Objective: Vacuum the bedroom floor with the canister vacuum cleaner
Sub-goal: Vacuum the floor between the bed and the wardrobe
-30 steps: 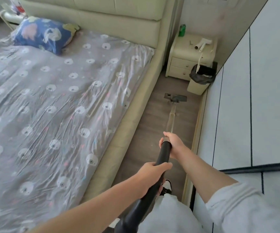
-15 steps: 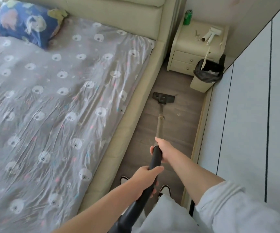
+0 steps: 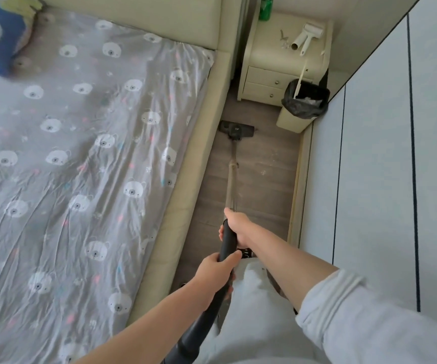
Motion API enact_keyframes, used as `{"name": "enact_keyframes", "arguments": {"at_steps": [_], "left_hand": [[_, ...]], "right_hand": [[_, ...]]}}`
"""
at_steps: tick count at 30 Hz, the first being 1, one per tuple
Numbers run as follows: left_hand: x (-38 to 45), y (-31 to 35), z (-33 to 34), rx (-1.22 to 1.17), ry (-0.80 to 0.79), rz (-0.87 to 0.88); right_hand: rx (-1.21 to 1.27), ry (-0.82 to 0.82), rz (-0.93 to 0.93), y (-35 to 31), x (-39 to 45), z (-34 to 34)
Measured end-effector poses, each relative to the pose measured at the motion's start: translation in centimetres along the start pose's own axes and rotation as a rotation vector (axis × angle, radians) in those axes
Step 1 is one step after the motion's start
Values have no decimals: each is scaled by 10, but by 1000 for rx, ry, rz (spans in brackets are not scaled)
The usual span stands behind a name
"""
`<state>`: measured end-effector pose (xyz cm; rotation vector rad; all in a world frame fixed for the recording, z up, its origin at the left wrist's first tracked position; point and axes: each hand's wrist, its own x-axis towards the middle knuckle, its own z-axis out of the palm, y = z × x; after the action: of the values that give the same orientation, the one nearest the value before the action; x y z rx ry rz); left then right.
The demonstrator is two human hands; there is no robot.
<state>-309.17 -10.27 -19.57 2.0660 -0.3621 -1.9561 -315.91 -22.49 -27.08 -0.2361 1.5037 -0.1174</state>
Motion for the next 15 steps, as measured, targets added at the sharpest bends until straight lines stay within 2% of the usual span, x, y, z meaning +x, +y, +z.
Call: {"name": "enact_keyframes", "arguments": {"at_steps": [9,15], "left_hand": [[62,83,24,-50,25,-27],[73,93,32,-63,-1,-51]], "right_hand": [[-120,-11,-20,-99,45,-20],[-140,-2,14,-112,54,-31]]}}
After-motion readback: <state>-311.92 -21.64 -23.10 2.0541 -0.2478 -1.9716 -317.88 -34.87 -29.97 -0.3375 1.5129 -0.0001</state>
